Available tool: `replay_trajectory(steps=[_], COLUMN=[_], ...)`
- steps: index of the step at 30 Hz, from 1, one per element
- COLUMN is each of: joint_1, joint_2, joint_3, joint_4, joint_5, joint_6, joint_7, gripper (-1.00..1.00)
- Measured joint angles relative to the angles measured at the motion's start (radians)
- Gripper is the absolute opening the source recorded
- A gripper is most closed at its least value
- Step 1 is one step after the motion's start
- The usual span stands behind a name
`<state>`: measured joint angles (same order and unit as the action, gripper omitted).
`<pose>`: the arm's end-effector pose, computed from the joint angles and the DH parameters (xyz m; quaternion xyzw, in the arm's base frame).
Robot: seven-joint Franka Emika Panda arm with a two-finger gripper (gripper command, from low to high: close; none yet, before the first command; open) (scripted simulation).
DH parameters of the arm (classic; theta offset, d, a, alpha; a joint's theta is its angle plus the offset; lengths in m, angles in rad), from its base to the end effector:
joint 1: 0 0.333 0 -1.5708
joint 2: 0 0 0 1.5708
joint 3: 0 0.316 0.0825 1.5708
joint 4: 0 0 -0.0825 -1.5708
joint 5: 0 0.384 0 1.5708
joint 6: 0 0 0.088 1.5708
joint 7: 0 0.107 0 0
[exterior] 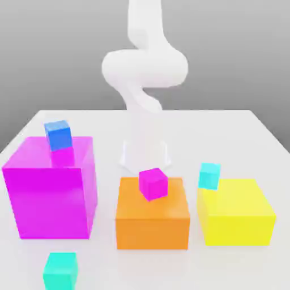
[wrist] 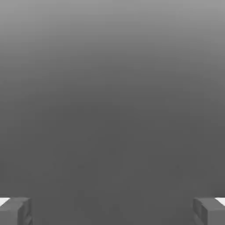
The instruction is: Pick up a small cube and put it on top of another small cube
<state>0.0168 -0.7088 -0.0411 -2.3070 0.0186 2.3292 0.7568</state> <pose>0.3800 -0.0144 0.6774 -0.8621 0.3589 -0.3252 0.1492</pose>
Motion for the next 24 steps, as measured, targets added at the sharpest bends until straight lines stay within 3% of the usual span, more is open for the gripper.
replay_trajectory(steps=[14,24], joint_1=[0.047,-0.025], joint_2=[0.514,0.869], joint_3=[-0.195,-0.230], joint_4=[-0.039,-0.068], joint_5=[0.143,0.197], joint_6=[0.164,0.284], joint_7=[-0.270,-0.428], gripper=[0.00,0.00])
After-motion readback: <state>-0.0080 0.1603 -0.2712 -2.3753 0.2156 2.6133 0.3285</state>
